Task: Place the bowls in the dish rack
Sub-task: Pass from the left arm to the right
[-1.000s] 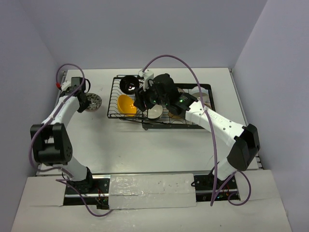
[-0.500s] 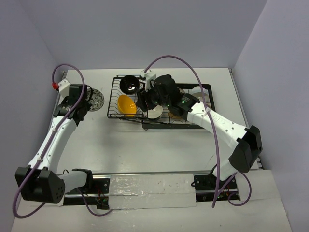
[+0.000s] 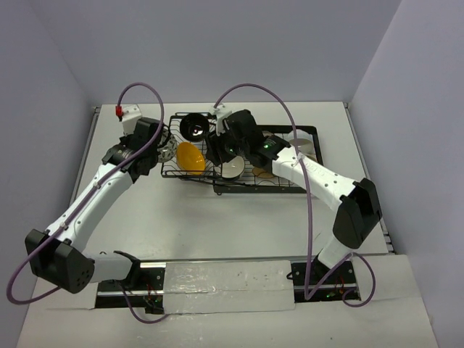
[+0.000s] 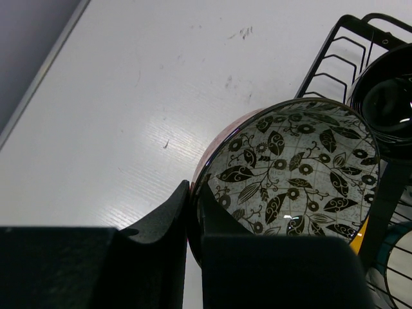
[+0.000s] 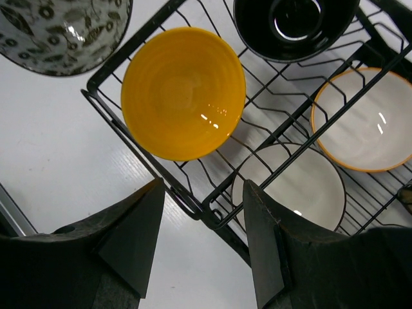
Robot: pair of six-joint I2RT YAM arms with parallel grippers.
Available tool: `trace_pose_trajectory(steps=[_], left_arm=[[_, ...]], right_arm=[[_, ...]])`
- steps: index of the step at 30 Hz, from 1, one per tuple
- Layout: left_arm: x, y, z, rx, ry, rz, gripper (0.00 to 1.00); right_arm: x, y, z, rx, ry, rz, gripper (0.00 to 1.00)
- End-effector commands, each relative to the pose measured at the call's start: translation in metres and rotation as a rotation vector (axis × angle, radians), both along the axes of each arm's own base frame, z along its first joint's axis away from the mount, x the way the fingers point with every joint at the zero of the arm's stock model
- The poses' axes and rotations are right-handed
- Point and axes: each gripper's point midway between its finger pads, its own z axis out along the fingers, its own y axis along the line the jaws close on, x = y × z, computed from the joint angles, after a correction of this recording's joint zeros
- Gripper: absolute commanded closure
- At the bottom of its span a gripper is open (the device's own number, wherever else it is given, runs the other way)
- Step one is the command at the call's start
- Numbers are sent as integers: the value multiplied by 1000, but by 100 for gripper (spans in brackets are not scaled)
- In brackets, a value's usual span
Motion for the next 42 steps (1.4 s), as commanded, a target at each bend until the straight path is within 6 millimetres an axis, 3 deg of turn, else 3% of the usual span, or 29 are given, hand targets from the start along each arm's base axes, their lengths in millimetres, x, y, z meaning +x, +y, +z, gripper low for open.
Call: trace_pose_trajectory(steps=[1,9,10,18,25,35,42], left_arm=[[17,4,49,58,-120,28,100],[30,-9,72,95,-150,-5,100],[32,-10,73,107,-154,-9,100],[56,-24,65,137,-140,-45,100],[74,-37,57,123,-127,-66,100],[91,-50,76,134,-149,-111,100],[94,-85,85,153,-176,-210,100]], right_arm=[[9,3,19,34,-20,-11,41],[23,7,14,55,10,-19,41],[28,7,6,38,24,-39,41],[72,-6,1,69,84,-168,40],[91,-7,-2,100,113,-168,40],[91,13,-7,162,161,-89,41],[97,-3,-8,184,150,-142,41]])
